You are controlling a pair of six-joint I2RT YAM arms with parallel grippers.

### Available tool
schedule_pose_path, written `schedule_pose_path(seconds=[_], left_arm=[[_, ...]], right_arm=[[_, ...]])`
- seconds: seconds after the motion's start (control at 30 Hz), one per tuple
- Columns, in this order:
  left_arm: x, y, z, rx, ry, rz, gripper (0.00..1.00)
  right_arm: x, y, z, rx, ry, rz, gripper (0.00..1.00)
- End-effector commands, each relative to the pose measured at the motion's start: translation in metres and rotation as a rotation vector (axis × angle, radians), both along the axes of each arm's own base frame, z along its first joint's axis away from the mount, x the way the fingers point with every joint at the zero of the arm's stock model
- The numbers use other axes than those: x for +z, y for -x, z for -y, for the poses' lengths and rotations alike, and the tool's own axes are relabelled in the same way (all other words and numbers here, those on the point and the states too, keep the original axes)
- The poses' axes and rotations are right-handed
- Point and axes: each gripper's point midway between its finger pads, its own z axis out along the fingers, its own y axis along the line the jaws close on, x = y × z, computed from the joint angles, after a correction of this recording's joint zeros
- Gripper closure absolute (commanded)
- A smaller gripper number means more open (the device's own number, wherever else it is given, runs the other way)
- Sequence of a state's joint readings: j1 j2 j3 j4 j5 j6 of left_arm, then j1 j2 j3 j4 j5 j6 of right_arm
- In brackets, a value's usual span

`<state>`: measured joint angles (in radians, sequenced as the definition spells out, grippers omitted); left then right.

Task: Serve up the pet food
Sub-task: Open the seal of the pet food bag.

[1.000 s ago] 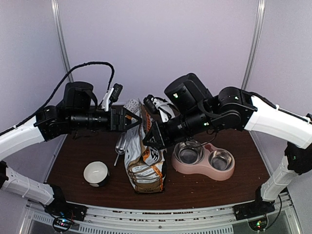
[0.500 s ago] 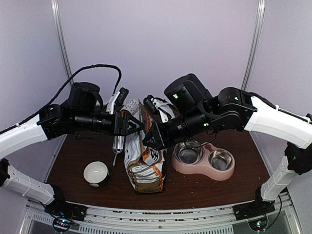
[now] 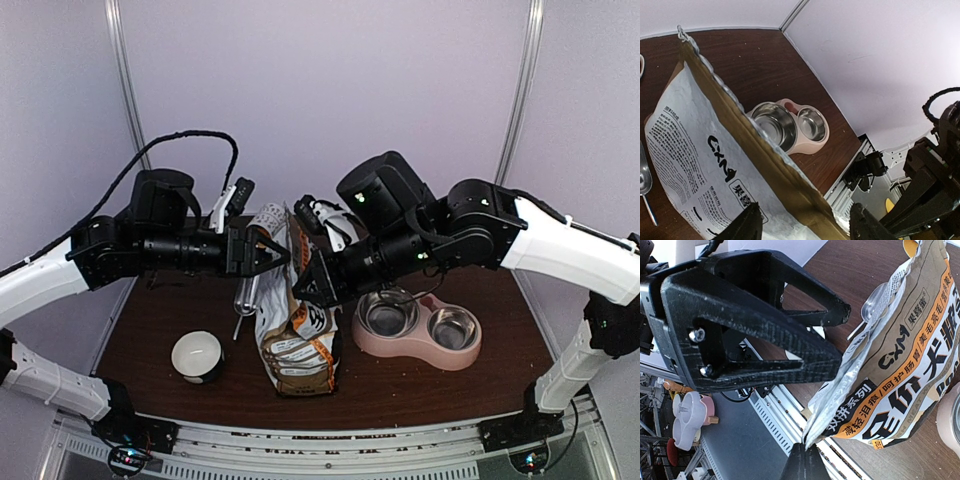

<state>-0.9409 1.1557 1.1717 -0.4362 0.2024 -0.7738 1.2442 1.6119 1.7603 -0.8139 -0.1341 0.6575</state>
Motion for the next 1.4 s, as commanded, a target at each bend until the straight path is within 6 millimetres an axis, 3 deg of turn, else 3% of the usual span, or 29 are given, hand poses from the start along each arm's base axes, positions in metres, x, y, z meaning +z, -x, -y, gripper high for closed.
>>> schedule_pose_path(seconds=[0.0,0.3,0.87,1.13,1.37], left_arm=[[0.004,0.001,0.006,-0.024,0.015,0.009,0.37],[-0.004,0.002,0.009,-0.033,0.002,-0.009,0.36],[-0.010,0.004,0.005,-0.025,-0.003,-0.026,0.66],[-0.009,0.006,0.013,-0.057,0.026,-0.031,0.80],[-0.011,0.006,0.014,-0.050,0.038,-0.048,1.00]], right_arm=[[-0.001,-0.001,0.005,-0.013,0.008,0.016,1.00],[-0.002,-0.001,0.005,-0.013,0.011,0.017,1.00],[-0.002,-0.001,0.006,-0.017,0.012,0.018,1.00],[-0.003,-0.001,0.005,-0.016,0.016,0.020,1.00],[0.001,-0.006,0.009,-0.045,0.009,0.040,0.96]])
